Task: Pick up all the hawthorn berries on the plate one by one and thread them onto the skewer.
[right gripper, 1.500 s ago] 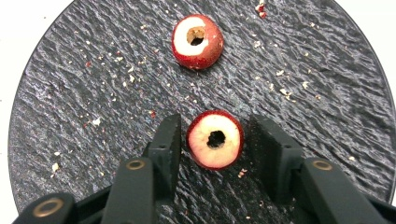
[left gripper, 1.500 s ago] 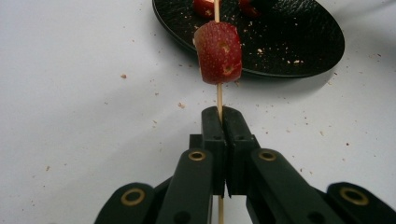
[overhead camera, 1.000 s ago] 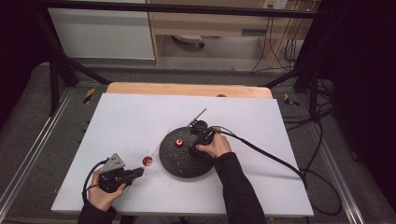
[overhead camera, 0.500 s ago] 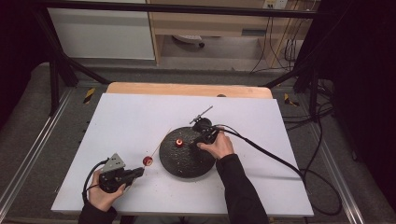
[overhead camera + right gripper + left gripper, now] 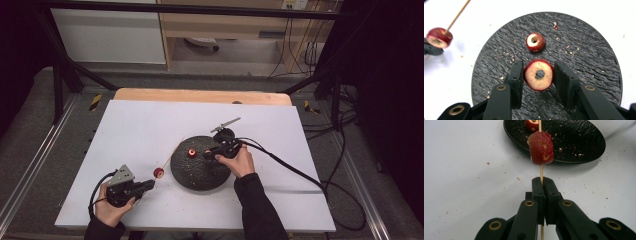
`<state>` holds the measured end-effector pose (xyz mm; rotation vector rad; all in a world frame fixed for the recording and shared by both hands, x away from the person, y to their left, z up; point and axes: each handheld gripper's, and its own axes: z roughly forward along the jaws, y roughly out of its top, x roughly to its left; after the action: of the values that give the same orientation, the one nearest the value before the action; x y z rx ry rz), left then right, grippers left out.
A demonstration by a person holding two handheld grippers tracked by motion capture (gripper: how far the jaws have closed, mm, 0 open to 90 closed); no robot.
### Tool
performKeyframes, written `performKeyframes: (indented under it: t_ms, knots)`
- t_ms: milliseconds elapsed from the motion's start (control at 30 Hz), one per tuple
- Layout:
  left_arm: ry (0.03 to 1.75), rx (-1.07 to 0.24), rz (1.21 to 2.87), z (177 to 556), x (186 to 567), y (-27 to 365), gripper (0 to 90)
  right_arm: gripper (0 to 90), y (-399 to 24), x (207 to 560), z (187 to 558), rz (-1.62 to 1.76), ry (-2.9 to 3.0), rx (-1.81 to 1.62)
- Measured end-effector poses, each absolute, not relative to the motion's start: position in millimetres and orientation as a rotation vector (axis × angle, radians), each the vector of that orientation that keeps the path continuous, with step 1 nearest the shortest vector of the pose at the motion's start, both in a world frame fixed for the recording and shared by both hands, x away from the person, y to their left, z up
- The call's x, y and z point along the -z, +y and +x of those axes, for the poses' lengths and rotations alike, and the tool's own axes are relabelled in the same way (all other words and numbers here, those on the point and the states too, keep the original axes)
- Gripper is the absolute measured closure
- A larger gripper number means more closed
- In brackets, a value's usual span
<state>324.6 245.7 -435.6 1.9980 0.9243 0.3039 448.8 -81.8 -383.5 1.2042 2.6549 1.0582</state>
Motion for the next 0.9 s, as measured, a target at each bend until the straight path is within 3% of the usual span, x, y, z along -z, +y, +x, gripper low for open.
performKeyframes:
  t_ms: [900]
  knots:
    - [0.904,-0.312,1.989,320,435,235,88.3,61.6,-114,397,409,1.321,2.301,-1.599]
